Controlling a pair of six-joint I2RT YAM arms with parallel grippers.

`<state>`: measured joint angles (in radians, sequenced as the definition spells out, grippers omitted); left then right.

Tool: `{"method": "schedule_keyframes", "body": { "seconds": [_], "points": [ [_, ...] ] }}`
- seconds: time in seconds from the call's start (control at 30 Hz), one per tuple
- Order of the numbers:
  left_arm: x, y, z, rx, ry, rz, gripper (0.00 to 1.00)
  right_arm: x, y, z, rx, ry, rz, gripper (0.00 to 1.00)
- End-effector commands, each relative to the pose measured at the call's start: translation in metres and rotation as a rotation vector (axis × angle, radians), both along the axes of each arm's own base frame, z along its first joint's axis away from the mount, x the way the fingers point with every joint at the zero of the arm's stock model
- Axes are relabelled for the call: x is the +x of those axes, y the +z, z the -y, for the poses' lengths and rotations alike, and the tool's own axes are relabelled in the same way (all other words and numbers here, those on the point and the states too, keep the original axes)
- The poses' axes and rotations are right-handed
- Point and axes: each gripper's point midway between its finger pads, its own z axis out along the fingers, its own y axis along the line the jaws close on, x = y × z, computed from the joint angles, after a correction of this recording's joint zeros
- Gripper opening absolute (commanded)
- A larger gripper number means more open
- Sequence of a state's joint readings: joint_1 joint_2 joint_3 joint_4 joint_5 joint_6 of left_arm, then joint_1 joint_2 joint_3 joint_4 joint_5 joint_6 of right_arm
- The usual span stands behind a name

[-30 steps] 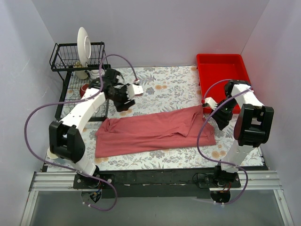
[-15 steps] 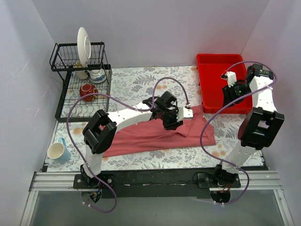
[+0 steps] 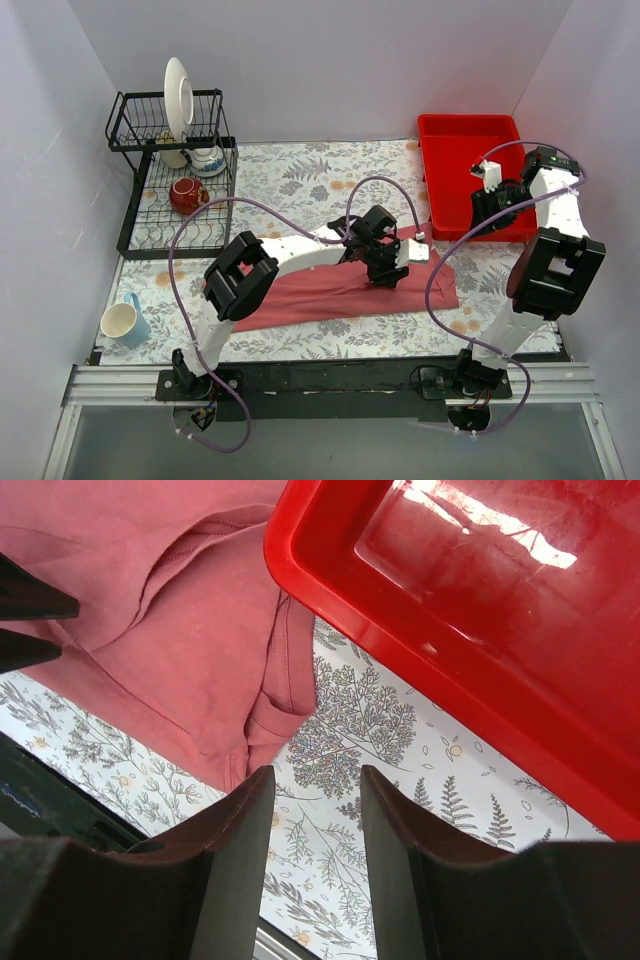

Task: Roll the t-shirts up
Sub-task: Fold the T-shirt at the center of the board.

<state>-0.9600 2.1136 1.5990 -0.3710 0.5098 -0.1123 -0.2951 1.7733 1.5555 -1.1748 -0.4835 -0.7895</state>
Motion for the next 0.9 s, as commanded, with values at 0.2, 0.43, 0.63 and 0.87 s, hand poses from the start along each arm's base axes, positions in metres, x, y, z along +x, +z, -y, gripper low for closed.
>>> {"method": "schedule_keyframes", "body": {
  "seconds": [0.2,0.43,0.63,0.87],
  "points": [
    [-0.011,-0.008,-0.006,0.040,-0.077,0.014,0.39,0.006,0.010,0.002,0.070,-0.040,0.029,0.48],
    [-0.003,-0.024,-0.004,0.062,-0.065,0.031,0.34,0.006,0.010,0.001,0.085,-0.050,0.021,0.48],
    [0.003,-0.021,-0.002,0.052,-0.056,0.046,0.20,0.009,0.009,0.004,0.082,-0.064,0.023,0.48],
    [0.033,0.015,-0.003,-0.010,0.044,0.063,0.11,0.016,0.012,0.003,0.105,-0.083,0.022,0.48]
  ]
}}
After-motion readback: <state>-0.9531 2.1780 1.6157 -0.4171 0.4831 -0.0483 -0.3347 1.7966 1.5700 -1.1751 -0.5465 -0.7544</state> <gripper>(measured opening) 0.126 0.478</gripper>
